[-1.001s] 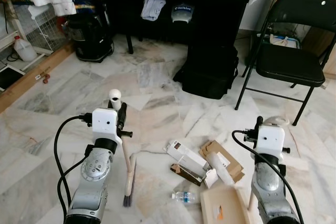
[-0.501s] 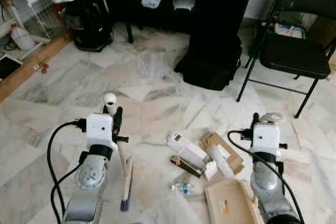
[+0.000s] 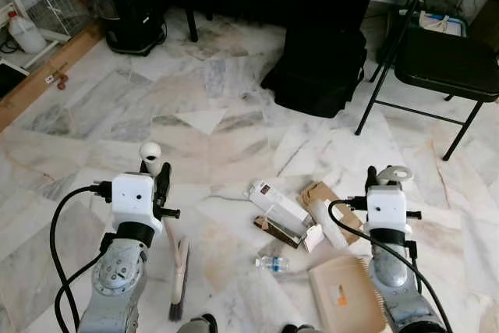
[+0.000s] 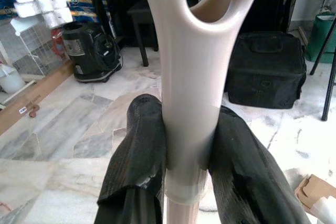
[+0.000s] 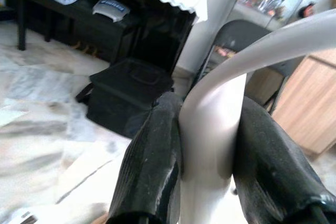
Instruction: Sweep floor
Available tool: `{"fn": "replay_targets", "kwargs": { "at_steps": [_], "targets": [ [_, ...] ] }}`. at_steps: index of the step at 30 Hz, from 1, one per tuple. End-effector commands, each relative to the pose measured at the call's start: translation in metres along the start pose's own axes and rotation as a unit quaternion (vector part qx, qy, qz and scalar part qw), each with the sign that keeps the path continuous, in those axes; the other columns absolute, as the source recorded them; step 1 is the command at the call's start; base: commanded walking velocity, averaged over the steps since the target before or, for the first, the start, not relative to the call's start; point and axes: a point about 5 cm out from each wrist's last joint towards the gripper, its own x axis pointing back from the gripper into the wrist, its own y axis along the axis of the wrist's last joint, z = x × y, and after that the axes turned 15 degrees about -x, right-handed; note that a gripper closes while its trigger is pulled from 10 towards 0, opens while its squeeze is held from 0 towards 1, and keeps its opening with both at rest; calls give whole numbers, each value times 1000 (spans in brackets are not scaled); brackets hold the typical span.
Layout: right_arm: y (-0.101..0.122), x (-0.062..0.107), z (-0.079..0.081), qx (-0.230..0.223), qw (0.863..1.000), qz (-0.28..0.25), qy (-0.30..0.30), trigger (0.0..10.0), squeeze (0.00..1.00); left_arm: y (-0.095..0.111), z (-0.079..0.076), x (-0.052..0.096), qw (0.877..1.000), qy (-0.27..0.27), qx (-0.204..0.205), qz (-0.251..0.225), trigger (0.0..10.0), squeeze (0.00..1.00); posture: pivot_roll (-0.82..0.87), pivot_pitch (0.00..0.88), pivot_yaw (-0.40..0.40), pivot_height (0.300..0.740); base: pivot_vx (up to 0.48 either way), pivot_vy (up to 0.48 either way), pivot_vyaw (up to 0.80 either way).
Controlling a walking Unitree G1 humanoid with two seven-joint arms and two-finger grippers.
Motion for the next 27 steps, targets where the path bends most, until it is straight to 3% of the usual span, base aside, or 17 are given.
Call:
{"fn": "replay_targets", "kwargs": {
  "at_steps": [1, 6, 14, 18, 20, 27],
  "targets": [
    [13, -7, -1, 17, 999, -43, 4, 10000, 0, 7, 7, 2, 1000, 8, -3, -10, 10000, 0, 118, 244, 14, 740, 0, 0, 0],
    [24, -8, 9, 28, 996, -86, 21, 10000, 0, 8, 7, 2, 1000, 9, -2, -9, 10000, 0, 124, 240, 10, 740, 0, 0, 0],
    [15, 0, 28, 18, 997, -65, 46, 10000, 0, 11, 7, 1, 1000, 10, -2, -10, 10000, 0, 128, 236, 10, 740, 0, 0, 0],
    [1, 4, 34, -13, 999, -5, 46, 10000, 0, 11, 7, 0, 1000, 10, -1, -10, 10000, 0, 128, 229, 9, 740, 0, 0, 0],
    [-11, 6, 35, -60, 997, 49, 30, 10000, 0, 11, 5, -1, 1000, 7, 0, -10, 10000, 0, 127, 226, 9, 740, 0, 0, 0],
    [-20, 11, 29, -64, 995, 71, 3, 10000, 0, 12, 2, -2, 1000, 3, 7, -11, 10000, 0, 129, 223, 6, 740, 0, 0, 0]
  ]
}}
